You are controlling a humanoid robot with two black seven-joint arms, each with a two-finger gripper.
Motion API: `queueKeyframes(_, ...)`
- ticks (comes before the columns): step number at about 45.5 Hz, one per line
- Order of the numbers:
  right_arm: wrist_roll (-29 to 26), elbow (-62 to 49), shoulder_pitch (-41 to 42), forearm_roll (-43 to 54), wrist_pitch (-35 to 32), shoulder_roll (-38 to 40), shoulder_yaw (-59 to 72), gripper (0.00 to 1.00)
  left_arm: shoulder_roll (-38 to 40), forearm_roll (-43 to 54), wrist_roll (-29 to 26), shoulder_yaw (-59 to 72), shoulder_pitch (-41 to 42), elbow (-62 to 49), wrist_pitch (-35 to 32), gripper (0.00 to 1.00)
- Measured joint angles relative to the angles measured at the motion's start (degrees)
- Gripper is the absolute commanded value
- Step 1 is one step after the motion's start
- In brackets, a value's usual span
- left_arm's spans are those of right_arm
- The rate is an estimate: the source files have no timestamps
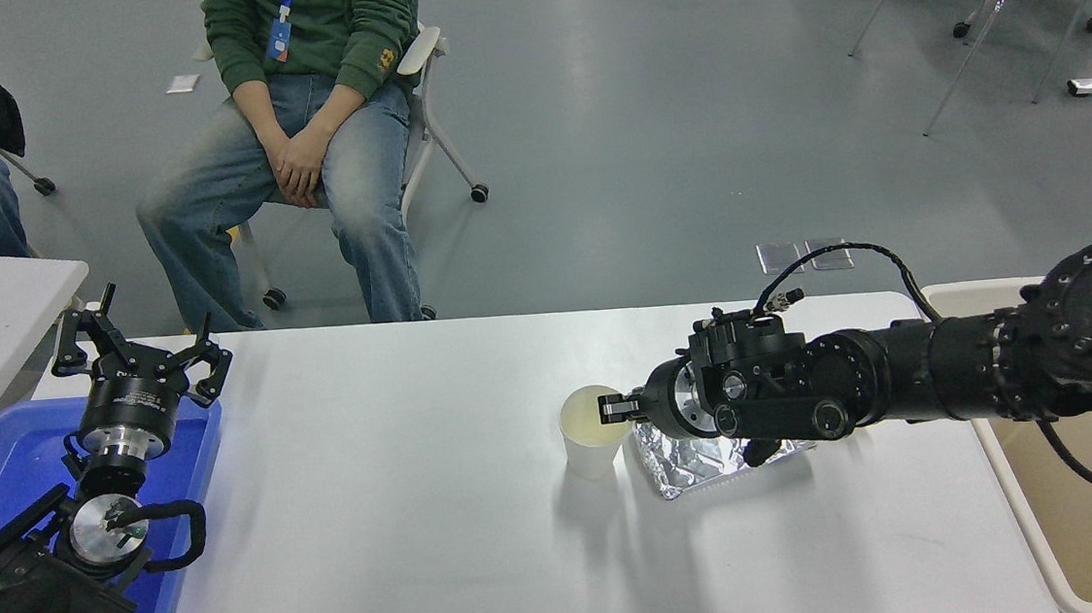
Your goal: Clean the table surface
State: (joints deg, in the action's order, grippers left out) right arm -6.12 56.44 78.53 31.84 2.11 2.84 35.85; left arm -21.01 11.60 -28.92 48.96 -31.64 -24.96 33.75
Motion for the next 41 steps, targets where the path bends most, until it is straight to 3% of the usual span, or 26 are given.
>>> queueKeyframes(20, 2.2, 1.7, 0.6, 0.0, -1.4, 2.7, -2.0, 0.00, 0.0, 0.0, 0.0, 0.0, 0.0, 0.0, 0.0, 1.00)
queueKeyframes(41, 4.4, 9.1, 1.9, 0.0, -2.5, 14.4, -10.9, 0.00, 0.0, 0.0, 0.0, 0.0, 0.0, 0.0, 0.0, 1.00)
